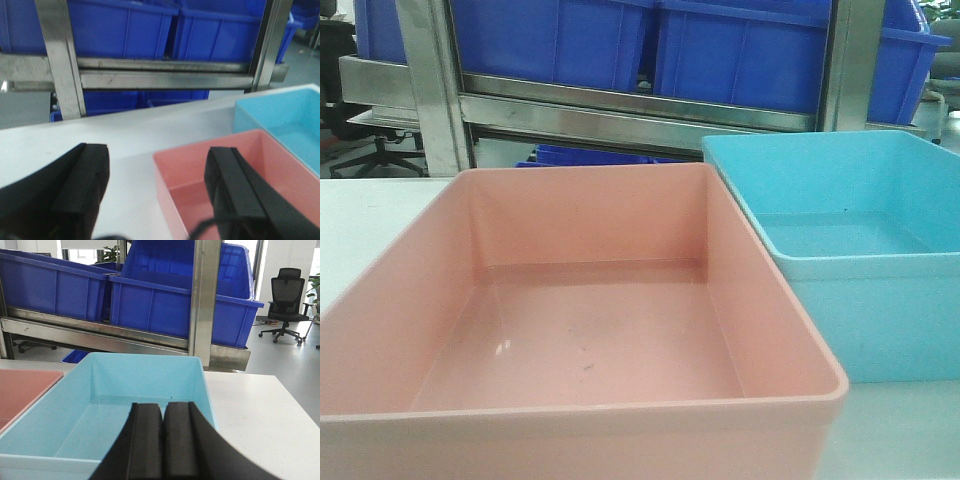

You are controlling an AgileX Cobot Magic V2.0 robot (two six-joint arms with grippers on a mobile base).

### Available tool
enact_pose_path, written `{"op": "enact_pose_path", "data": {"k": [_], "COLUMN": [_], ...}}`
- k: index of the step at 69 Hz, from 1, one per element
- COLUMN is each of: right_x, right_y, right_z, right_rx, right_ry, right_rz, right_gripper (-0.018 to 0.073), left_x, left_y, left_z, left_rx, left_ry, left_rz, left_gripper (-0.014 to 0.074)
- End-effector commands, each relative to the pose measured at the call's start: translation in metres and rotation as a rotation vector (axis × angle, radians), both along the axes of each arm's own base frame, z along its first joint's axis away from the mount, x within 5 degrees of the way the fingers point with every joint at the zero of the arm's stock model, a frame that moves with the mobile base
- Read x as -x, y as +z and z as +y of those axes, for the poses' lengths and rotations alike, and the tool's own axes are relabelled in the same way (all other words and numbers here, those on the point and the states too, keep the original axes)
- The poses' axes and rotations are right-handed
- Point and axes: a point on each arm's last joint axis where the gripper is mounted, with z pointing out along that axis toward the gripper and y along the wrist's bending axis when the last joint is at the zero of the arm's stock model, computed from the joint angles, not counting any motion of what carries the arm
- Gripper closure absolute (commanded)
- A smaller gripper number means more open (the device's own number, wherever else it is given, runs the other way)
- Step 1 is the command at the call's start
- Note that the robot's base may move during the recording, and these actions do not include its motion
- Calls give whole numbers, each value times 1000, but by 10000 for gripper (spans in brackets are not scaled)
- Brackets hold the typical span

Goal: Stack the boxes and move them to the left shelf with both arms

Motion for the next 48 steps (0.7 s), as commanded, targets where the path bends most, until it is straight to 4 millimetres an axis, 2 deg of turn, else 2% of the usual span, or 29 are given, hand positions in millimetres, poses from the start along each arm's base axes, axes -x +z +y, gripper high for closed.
{"op": "enact_pose_path", "data": {"k": [1,10,19,34,40,48], "right_x": [4,4,3,-4,-14,-27], "right_y": [15,14,15,53,72,84], "right_z": [0,0,-1,-2,-1,2], "right_rx": [-8,-6,9,33,36,-17], "right_ry": [0,-2,-12,-29,-29,-10], "right_rz": [-116,-104,33,281,305,346], "right_gripper": [510,510,510,510,510,510], "left_x": [6,7,7,7,7,7], "left_y": [20,20,21,23,23,23], "left_z": [2,2,2,2,2,2], "left_rx": [49,50,54,63,63,63], "left_ry": [-9,-9,-10,-11,-11,-11], "left_rz": [-128,-130,-140,-161,-161,-161], "left_gripper": [262,262,262,262,262,262]}}
